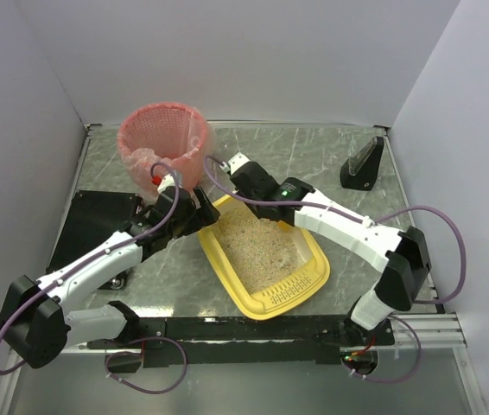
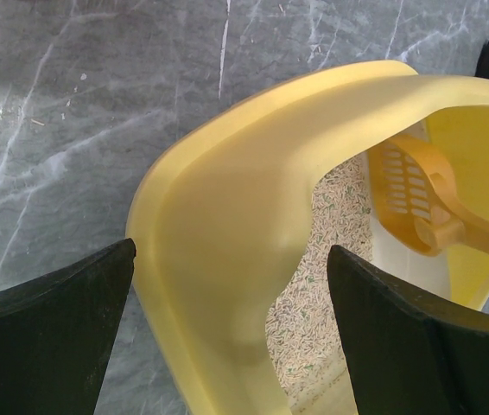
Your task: Clean the litter box
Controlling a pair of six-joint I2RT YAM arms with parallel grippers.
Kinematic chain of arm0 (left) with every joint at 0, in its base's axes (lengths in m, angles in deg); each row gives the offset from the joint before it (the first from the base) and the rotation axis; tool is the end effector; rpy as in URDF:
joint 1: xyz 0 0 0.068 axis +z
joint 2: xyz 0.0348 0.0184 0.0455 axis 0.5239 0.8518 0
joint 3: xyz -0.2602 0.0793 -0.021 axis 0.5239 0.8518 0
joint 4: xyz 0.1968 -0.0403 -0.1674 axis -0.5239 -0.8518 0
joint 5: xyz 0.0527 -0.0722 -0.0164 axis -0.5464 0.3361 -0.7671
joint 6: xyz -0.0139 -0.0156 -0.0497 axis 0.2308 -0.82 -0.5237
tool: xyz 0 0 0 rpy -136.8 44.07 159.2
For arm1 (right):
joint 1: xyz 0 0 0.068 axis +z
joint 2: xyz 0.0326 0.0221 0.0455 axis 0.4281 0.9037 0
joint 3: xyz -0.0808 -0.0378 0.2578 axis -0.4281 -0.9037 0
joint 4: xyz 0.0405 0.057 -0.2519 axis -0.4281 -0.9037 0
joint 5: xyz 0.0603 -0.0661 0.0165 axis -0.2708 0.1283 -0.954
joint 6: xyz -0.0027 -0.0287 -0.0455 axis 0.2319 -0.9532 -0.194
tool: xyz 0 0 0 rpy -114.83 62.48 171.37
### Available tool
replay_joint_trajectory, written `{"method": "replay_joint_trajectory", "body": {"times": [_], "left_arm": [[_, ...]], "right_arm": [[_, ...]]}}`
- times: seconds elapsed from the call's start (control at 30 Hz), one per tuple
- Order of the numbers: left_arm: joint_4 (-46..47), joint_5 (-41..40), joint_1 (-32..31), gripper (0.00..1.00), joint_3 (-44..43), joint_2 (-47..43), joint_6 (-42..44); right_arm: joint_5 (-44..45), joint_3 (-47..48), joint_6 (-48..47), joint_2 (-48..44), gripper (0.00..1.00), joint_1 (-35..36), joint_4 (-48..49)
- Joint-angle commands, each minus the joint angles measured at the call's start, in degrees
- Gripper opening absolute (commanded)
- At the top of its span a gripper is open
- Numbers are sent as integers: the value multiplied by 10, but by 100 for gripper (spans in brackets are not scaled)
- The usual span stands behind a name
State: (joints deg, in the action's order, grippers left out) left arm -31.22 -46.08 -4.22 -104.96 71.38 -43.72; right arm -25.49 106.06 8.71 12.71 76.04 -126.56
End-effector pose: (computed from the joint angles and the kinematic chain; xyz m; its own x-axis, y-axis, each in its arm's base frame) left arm 0.2085 -0.1422 0.2547 -0.6598 -0.4940 -0.5663 -0.1237 0.8147 -0.5665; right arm 0.2263 0.2536 0.3221 -0.4595 -0.6400 -0.6158 -0.5676 0.7449 -0.3507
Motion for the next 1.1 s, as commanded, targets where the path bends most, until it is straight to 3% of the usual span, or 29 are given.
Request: {"method": "replay_joint_trajectory", "body": {"times": [0.0,0.3,0.53,0.73,0.87,1.07], "left_arm": [[1,-12,-3,97,-24,4,4],[13,-13,-3,98,-18,15,1],[16,-18,-3,98,1,2,-4],[21,-15,-3,99,10,-3,-7],[31,-4,-3,94,14,5,-8],[43,10,-3,93,15,25,-13]], "right_arm": [[43,40,-7,34,0,-1,13],[-62,75,-7,72,0,5,41],[-166,63,30,49,0,-3,56],[-256,22,108,30,0,-53,77],[-338,-24,144,-1,0,-93,112],[-366,-84,197,-38,0,-146,153]]}}
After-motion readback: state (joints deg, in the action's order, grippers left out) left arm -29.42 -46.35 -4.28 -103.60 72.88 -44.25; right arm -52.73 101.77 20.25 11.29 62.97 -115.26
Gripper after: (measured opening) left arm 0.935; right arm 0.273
